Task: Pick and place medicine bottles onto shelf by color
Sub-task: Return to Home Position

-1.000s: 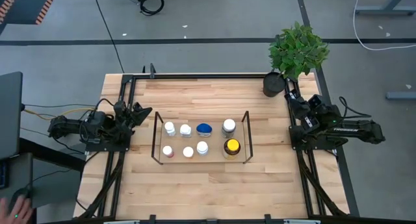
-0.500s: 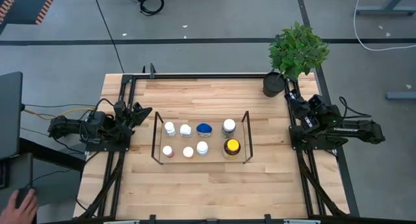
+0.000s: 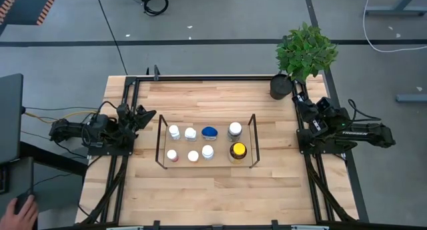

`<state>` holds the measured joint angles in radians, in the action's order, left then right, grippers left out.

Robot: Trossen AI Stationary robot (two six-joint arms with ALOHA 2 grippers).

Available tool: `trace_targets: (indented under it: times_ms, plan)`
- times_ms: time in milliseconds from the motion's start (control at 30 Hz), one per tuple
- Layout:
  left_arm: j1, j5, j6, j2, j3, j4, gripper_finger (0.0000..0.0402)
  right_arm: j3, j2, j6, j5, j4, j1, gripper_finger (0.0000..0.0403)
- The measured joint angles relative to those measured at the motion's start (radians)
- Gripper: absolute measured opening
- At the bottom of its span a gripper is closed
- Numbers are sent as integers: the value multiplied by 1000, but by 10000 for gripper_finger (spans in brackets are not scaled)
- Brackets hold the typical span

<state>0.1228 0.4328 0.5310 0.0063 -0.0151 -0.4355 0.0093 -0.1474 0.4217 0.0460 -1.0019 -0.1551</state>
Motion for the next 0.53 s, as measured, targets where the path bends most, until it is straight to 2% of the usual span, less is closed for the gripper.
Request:
trace_targets:
  times_ms: [233,533]
  plan:
    - [0,0,0,0,0,0,26,0,0,0,0,0,0,23]
    - [0,0,0,0,0,0,36,0,0,0,0,0,0,23]
